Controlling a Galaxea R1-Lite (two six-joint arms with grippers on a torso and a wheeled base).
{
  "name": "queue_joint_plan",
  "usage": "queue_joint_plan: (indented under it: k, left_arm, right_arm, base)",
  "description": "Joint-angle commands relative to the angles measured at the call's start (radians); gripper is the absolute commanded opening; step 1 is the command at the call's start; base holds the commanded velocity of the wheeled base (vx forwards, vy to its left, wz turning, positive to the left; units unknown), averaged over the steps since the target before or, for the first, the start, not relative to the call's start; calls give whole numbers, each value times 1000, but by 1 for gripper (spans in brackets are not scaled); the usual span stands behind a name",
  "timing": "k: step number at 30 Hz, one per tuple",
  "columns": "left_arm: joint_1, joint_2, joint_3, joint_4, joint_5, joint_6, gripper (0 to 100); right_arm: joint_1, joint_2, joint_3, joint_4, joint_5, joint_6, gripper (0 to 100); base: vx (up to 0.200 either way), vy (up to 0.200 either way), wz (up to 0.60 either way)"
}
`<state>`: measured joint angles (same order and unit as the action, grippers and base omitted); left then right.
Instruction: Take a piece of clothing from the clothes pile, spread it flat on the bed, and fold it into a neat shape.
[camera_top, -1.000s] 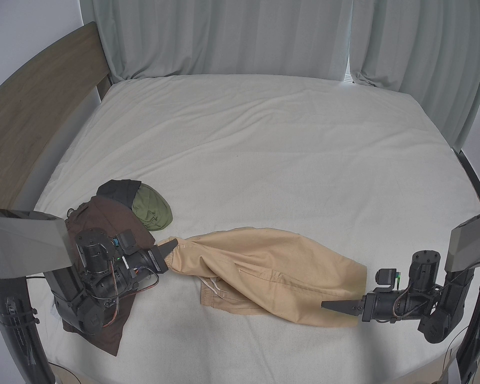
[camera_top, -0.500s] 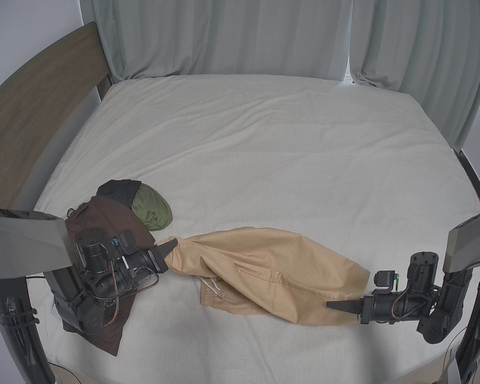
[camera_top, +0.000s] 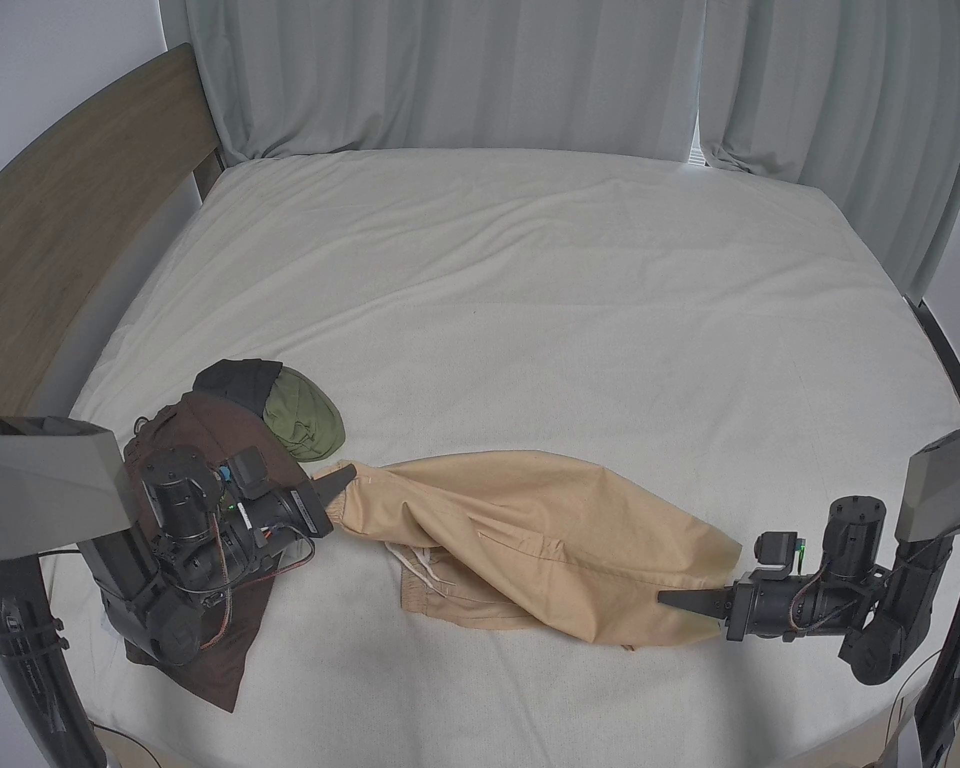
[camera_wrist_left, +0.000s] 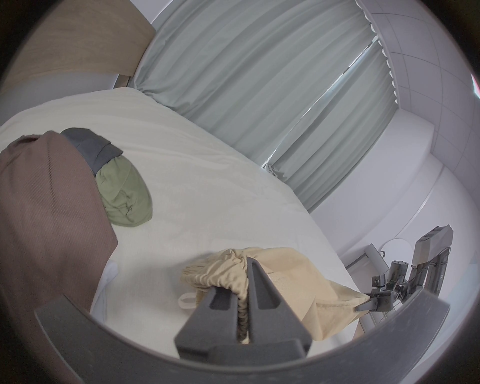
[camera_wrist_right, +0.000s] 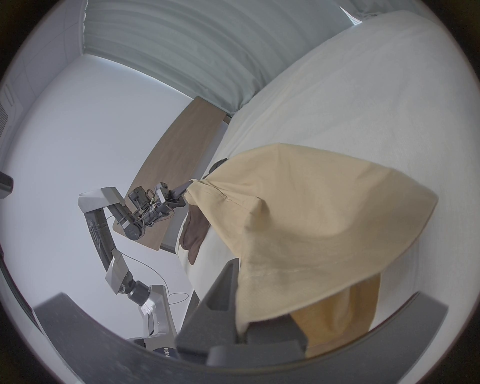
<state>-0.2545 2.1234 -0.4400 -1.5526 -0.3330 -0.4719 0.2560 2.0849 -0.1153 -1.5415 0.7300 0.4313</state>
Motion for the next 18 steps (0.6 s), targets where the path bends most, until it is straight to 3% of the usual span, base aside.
queue_joint_plan:
  k: [1,8,13,18]
  left_arm:
    - [3,-71,-5,-4,-17,-1,0]
    - [9,-112,-28,-3,-80,-2,0]
    - [14,-169,-28,-3,-113,-2,0]
    - [9,-203,-25,-3,-129,-2,0]
  right_arm:
    - [8,-100,-6,0,-1,3,0]
    - [8,-192,-24,1,-14,11,0]
    - [9,-284,-58,1,-15,90,0]
    - [9,-310,-60,1,-17,98,0]
  base:
    - [0,0,0]
    - [0,0,0]
    - [0,0,0]
    - [0,0,0]
